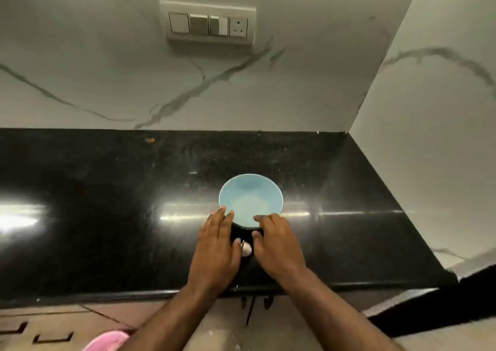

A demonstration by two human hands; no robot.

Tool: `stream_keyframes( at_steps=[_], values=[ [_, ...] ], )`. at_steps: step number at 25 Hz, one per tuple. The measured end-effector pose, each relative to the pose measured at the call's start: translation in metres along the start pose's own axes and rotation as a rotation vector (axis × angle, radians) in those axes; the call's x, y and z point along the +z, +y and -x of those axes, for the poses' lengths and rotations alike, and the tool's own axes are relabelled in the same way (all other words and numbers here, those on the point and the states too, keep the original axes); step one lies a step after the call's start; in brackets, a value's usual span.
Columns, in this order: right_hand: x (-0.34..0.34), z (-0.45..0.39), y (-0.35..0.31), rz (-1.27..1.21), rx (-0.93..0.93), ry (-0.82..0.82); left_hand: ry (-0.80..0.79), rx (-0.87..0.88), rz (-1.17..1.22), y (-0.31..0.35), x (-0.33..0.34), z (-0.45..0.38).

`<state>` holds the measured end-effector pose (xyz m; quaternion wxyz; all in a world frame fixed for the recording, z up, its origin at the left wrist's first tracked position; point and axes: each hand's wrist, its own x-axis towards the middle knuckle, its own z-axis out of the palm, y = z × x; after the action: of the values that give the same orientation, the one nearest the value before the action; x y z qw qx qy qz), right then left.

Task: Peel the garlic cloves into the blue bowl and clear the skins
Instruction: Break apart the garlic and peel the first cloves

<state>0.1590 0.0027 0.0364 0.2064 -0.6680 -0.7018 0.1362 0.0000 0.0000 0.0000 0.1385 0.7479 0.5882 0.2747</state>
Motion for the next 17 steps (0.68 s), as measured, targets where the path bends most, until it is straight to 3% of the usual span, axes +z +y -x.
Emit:
stream_keyframes(
  at_steps=[3,9,13,15,17],
  values=[
    [0.016,0.004,0.013,-0.099,0.068,-0.054,0.068,-0.106,0.13,-0.016,0.014,0.012],
    [0.018,-0.016,0.017,-0.155,0.122,-0.126,-0.153,-0.09,0.12,-0.021,0.025,0.007],
    [0.015,-0.036,0.032,-0.183,0.157,-0.226,-0.214,-0.064,0.005,-0.014,0.025,-0.004],
    [0.013,-0.037,0.04,-0.3,0.177,-0.274,-0.249,-0.154,0.144,-0.013,0.024,-0.015],
    [0.016,-0.026,0.044,-0.542,0.216,-0.35,-0.299,-0.318,0.452,-0.012,0.022,-0.024]
  ],
)
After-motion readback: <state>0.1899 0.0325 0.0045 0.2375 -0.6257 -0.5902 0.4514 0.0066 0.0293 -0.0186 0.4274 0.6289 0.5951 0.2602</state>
